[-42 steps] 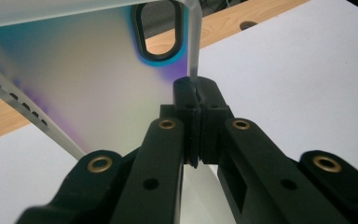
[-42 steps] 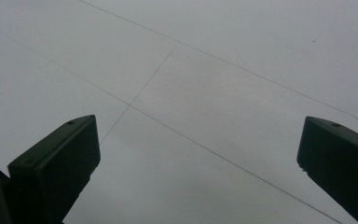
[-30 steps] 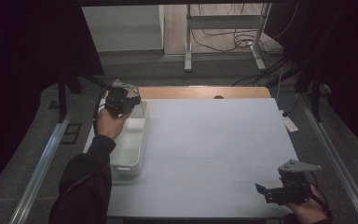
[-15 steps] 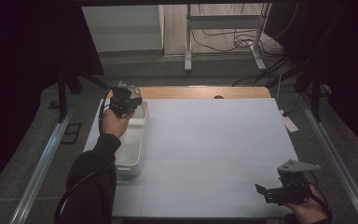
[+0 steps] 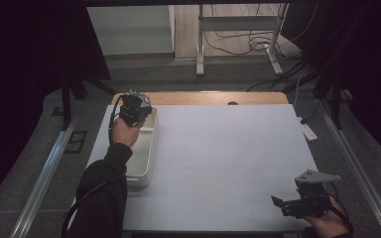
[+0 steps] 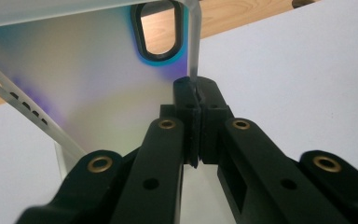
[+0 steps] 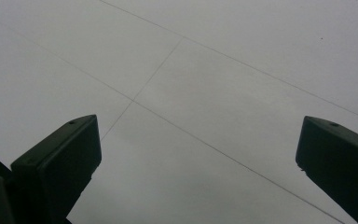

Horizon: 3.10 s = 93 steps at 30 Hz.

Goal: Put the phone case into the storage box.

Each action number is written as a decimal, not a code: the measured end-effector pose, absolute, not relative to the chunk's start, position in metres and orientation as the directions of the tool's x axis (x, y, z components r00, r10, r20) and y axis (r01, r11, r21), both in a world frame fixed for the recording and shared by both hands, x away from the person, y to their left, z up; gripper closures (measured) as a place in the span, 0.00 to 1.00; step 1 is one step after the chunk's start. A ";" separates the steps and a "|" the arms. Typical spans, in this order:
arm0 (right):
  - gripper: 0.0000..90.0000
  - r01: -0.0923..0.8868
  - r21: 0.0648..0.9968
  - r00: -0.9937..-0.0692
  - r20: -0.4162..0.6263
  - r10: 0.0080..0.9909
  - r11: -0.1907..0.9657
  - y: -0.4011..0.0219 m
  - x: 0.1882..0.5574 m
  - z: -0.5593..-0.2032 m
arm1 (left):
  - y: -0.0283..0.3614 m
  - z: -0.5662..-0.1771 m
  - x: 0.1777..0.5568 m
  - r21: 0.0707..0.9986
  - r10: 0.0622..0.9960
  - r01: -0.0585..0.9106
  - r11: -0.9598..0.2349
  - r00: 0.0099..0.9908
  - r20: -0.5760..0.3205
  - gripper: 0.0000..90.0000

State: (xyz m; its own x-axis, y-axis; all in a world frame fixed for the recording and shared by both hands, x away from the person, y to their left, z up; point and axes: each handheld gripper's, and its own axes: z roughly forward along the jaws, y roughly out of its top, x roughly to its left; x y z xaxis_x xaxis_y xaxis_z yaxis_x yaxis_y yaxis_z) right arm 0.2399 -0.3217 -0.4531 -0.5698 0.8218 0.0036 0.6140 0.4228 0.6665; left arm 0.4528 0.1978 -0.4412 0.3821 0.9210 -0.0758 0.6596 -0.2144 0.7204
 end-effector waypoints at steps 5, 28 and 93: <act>0.00 0.615 0.665 -0.569 0.004 0.822 0.423 -0.322 0.240 -0.453 | 0.196 -0.444 0.455 0.713 0.923 0.668 -0.215 0.377 -0.076 0.98; 0.01 0.617 0.662 -0.568 0.002 0.823 0.425 -0.321 0.240 -0.453 | 0.189 -0.458 0.469 0.668 0.924 0.716 -0.205 0.366 -0.109 0.96; 0.00 0.617 0.664 -0.562 -0.005 0.827 0.423 -0.321 0.240 -0.453 | 0.193 -0.432 0.416 0.745 0.806 0.599 -0.293 0.574 -0.145 0.03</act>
State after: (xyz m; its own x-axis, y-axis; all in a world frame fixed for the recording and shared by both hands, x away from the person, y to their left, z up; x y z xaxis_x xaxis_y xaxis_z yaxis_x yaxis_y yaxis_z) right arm 0.2395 -0.3213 -0.4528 -0.5618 0.8272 -0.0050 0.6166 0.4228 0.6642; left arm 0.4162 0.1927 -0.4321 0.5743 0.8057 -0.1448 0.5991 -0.2931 0.7451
